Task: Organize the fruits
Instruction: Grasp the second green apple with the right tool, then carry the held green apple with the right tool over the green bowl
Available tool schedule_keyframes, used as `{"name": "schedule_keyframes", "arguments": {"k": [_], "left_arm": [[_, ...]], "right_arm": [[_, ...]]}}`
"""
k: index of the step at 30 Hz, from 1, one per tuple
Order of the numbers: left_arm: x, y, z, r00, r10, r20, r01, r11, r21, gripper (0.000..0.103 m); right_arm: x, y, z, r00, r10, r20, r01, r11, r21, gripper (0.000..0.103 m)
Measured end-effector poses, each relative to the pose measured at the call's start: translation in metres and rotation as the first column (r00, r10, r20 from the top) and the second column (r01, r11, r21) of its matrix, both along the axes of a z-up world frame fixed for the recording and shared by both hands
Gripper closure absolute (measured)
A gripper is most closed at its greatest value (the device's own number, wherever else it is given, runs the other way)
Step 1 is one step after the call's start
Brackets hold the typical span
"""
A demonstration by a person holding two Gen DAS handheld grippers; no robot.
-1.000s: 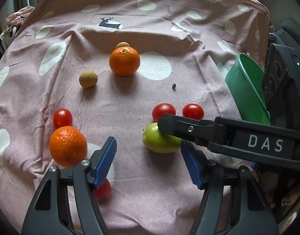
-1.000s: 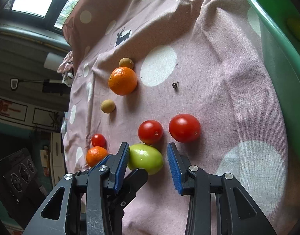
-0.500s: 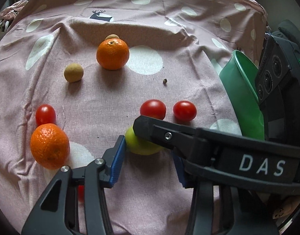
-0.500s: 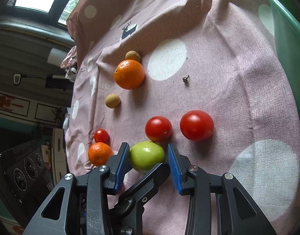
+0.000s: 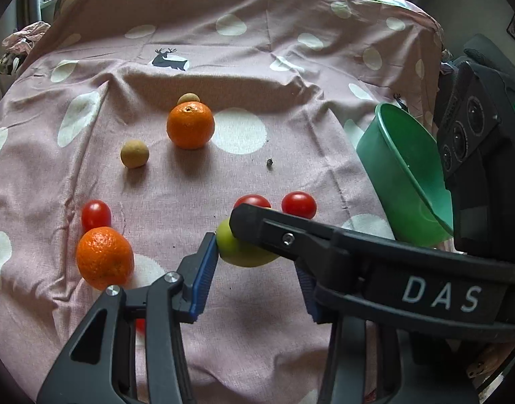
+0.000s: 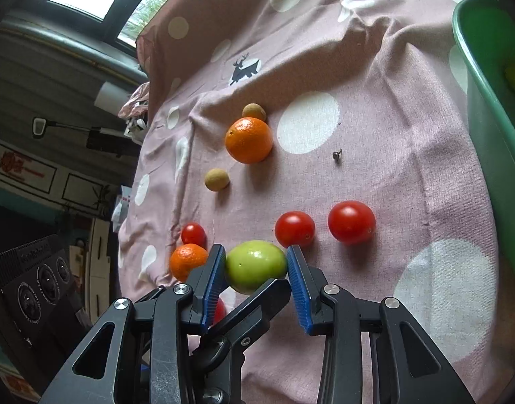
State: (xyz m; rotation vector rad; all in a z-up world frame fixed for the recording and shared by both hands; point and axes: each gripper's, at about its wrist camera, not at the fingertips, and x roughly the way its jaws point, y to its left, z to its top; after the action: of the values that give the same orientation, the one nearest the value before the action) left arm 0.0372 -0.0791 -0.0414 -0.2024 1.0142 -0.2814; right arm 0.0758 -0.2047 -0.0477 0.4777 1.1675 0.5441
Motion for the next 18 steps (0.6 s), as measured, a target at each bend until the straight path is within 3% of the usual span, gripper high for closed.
{"name": "schedule_keyframes", "arguments": {"k": [18], "left_arm": [[-0.021,-0.018,0.047,0.985,-0.021,0.172,0.022,1.000,-0.006,0.058]], "right_arm": [[-0.020,-0.022,0.048,0.987,-0.021,0.161,0.016,0.999,0.034,0.063]]}}
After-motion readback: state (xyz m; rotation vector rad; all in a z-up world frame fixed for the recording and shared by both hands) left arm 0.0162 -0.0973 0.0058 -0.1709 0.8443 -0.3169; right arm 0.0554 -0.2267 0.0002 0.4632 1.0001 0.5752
